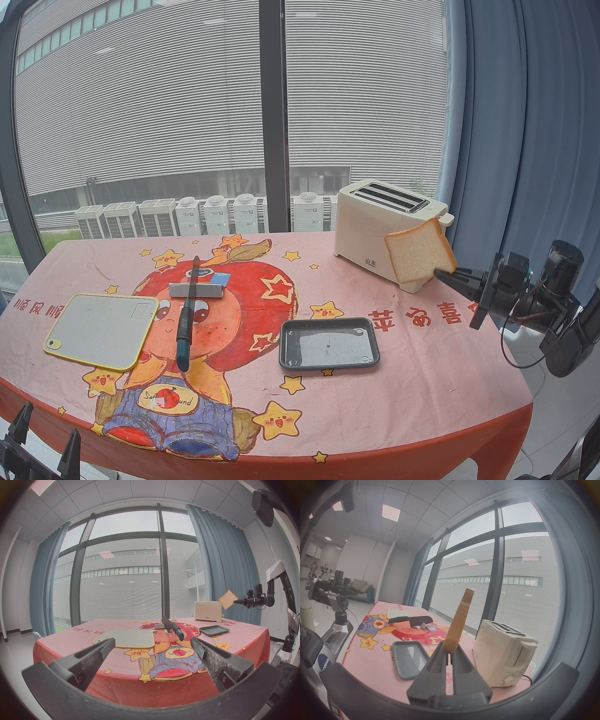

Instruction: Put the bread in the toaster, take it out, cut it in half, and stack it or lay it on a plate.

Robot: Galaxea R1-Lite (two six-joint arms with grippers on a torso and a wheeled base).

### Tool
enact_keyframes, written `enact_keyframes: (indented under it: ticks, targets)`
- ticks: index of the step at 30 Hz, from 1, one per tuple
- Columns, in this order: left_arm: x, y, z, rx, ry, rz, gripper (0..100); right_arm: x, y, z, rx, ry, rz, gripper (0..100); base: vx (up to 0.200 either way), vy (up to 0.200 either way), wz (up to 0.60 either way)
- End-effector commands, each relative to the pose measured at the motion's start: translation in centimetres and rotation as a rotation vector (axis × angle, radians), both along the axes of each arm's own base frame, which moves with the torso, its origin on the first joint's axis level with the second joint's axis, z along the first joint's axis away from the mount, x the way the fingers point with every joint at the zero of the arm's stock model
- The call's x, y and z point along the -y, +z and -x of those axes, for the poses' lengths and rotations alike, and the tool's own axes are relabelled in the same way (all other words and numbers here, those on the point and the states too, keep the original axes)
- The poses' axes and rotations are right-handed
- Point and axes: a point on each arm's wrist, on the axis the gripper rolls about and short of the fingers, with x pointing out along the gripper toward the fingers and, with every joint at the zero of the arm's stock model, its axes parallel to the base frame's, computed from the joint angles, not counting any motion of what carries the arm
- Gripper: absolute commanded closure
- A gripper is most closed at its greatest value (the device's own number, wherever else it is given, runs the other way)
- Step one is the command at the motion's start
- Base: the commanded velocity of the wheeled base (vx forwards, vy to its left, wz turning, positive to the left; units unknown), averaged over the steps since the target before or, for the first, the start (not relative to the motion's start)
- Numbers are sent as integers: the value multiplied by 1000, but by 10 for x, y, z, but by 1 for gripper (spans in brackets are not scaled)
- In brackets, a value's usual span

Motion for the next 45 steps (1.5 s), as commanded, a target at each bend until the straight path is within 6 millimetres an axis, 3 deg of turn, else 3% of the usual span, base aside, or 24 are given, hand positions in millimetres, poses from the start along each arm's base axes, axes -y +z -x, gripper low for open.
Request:
enact_keyframes:
  ticks: [1, 8, 13, 23, 32, 45]
  targets:
    - [0, -5, -1, -11, 1, 0, 0, 16, 24, -21, 59, -55, -8, 100, 0, 0, 0]
    - [0, -5, -1, -11, -1, 0, 0, 37, 46, -46, 60, -93, -4, 100, 0, 0, 0]
    - [0, -5, -1, -11, -1, 0, 0, 41, 55, -53, 41, -102, 4, 100, 0, 0, 0]
    - [0, -5, -1, -11, 1, 0, 0, 21, 63, -45, -7, -41, 8, 100, 0, 0, 0]
    - [0, -5, -1, -11, 1, 0, 0, 20, 86, -41, -27, -38, 49, 100, 0, 0, 0]
    - [0, -5, -1, -12, 1, -2, 0, 20, 90, -38, -26, -37, 59, 100, 0, -92, 0]
